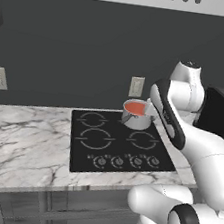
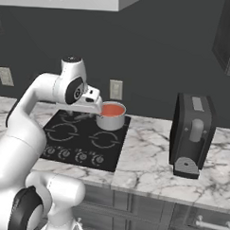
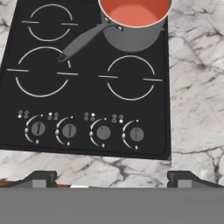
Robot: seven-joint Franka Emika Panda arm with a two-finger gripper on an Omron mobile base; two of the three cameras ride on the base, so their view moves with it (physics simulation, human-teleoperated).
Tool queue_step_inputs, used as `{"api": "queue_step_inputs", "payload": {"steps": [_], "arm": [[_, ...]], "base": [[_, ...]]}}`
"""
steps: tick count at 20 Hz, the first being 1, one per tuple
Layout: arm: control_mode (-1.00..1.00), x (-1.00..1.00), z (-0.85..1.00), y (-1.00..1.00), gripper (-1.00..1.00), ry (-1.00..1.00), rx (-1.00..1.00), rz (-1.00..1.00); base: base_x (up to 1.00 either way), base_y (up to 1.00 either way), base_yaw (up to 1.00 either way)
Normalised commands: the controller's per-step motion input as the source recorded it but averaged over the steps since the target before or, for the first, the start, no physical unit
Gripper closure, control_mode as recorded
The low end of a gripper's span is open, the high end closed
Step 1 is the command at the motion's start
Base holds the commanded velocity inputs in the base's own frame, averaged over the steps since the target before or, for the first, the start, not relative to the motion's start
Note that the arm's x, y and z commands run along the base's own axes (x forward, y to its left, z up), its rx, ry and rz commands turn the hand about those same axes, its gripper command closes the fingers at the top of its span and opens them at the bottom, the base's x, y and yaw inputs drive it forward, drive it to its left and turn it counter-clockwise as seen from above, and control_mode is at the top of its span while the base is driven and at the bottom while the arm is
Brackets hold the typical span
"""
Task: Wait until the marinara sauce is simmered to a deep red color and then turn off the stove.
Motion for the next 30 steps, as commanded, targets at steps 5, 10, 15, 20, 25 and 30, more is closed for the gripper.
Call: {"api": "queue_step_inputs", "payload": {"steps": [5, 10, 15, 20, 25, 30], "arm": [[-1.00, -0.02, -0.34, 0.03, -1.00, 0.03, 0.01, 0.00], [-1.00, -0.15, -0.31, 0.03, -1.00, 0.04, 0.04, 0.02], [-1.00, -0.15, -0.32, 0.17, -1.00, 0.03, 0.01, 0.03], [-1.00, -0.13, -0.38, 0.18, -1.00, 0.00, 0.00, 0.05], [-1.00, -0.05, -0.38, 0.10, -1.00, 0.00, 0.00, 0.05], [-1.00, 0.00, -0.35, 0.03, -1.00, 0.00, 0.00, 0.05]], "base": [[0.00, 0.00, 0.00], [0.00, 0.00, 0.00], [0.00, 0.00, 0.00], [0.00, 0.00, 0.00], [0.00, 0.00, 0.00], [0.00, 0.00, 0.00]]}}
